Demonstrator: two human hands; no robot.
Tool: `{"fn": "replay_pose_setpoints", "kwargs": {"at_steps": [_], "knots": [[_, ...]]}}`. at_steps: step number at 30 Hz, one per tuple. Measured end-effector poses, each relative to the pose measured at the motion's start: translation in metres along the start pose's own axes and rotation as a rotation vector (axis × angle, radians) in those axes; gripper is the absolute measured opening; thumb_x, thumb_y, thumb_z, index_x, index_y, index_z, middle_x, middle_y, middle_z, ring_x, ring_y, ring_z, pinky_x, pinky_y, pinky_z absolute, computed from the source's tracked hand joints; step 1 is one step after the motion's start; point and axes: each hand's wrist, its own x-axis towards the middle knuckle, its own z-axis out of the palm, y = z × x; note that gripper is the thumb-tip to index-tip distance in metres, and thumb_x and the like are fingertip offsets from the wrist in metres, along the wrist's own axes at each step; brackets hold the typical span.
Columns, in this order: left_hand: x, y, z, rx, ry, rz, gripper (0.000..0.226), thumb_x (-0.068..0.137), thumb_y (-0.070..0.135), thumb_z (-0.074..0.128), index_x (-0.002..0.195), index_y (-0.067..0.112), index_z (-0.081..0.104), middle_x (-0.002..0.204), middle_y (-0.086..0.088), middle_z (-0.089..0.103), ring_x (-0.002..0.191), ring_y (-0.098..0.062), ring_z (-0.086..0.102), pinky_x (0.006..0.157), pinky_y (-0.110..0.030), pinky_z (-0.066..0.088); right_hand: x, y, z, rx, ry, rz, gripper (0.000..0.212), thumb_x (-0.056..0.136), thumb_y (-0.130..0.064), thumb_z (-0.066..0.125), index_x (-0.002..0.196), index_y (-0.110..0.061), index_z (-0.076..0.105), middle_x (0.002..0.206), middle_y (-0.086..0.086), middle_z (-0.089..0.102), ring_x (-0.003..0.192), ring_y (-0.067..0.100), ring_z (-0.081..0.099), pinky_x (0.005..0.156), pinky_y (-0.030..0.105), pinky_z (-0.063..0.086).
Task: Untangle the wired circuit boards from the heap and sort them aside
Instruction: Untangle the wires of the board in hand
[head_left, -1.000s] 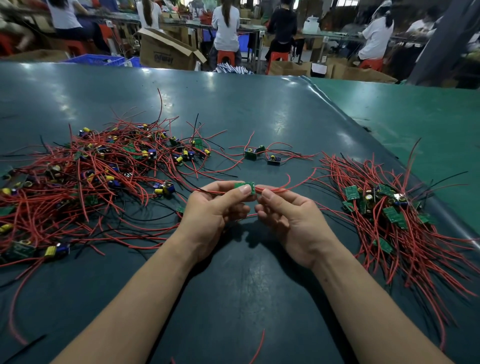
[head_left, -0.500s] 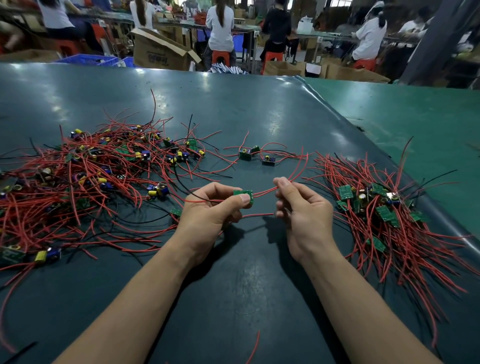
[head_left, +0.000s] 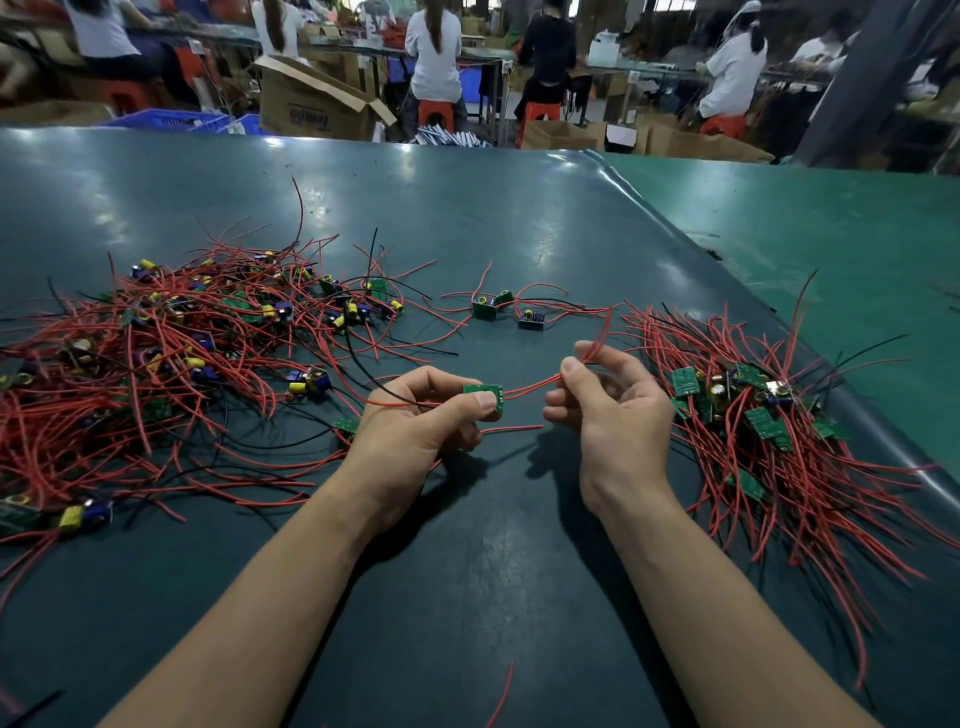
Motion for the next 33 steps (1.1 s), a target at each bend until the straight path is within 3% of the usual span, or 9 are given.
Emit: {"fn": "replay_pose_setpoints", "kwargs": {"at_steps": [11,16,20,24,28,31,33], "knots": [[-0.002,0.001,0.002,0.032,0.003,-0.001,0.009,0.076,0.000,0.072,0.082,0.002,0.065,0.078,-0.020,0.070,0.049,-0.014,0.051,0.053,-0.020,0.046,0.005,-0.003,-0.007,-0.031,0.041,-0.020,0.011,0.097,0.001,0.051,0.096,-0.010,0.053,0.052,0.004,0.063,0.041,0.018,0.061,0.040,0.024,0.049],[-0.001,0.002,0.001,0.023,0.011,-0.003,0.010,0.076,0.000,0.072,0.083,0.001,0.064,0.078,-0.020,0.069,0.049,-0.014,0.051,0.052,-0.020,0.045,0.009,-0.006,-0.008,-0.080,0.096,-0.084,0.010,0.096,-0.004,0.058,0.088,-0.009,0.058,0.062,0.005,0.067,0.044,0.017,0.063,0.040,0.023,0.049],[-0.002,0.003,0.001,0.034,0.002,-0.006,0.010,0.079,0.000,0.071,0.086,0.000,0.064,0.079,-0.019,0.070,0.050,-0.014,0.051,0.053,-0.020,0.046,0.013,-0.012,-0.008,0.212,0.137,0.142,0.010,0.096,0.000,0.054,0.095,-0.008,0.060,0.063,0.008,0.068,0.043,0.009,0.058,0.041,0.016,0.045],[-0.002,0.003,0.002,0.024,0.001,-0.018,0.007,0.081,-0.001,0.069,0.084,0.002,0.064,0.079,-0.017,0.071,0.050,-0.013,0.052,0.054,-0.020,0.047,0.013,-0.017,-0.015,0.483,0.081,0.398,0.019,0.100,-0.003,0.046,0.087,-0.014,0.055,0.060,0.006,0.068,0.035,0.001,0.045,0.033,0.010,0.032],[-0.003,0.005,0.002,0.006,-0.010,-0.013,0.011,0.072,0.007,0.074,0.080,0.005,0.066,0.078,-0.017,0.071,0.050,-0.013,0.052,0.053,-0.020,0.047,0.012,-0.014,-0.013,0.342,0.111,0.269,0.015,0.099,-0.004,0.049,0.089,-0.015,0.053,0.059,0.005,0.069,0.035,0.004,0.047,0.031,0.013,0.026],[-0.002,0.006,0.001,-0.073,0.031,-0.018,0.016,0.064,0.016,0.075,0.076,0.010,0.066,0.076,-0.014,0.071,0.050,-0.011,0.053,0.051,-0.018,0.047,0.008,-0.012,-0.011,0.301,0.106,0.201,0.008,0.098,-0.020,0.056,0.094,-0.014,0.052,0.072,0.006,0.074,0.041,0.009,0.058,0.032,0.014,0.029],[0.000,0.006,-0.001,-0.131,0.061,-0.032,0.017,0.064,0.017,0.074,0.078,0.012,0.066,0.075,-0.011,0.072,0.050,-0.010,0.054,0.051,-0.017,0.047,0.004,-0.011,-0.010,0.268,0.006,0.307,0.032,0.087,-0.040,0.063,0.101,-0.012,0.056,0.083,0.005,0.076,0.050,0.010,0.063,0.035,0.014,0.033]]}}
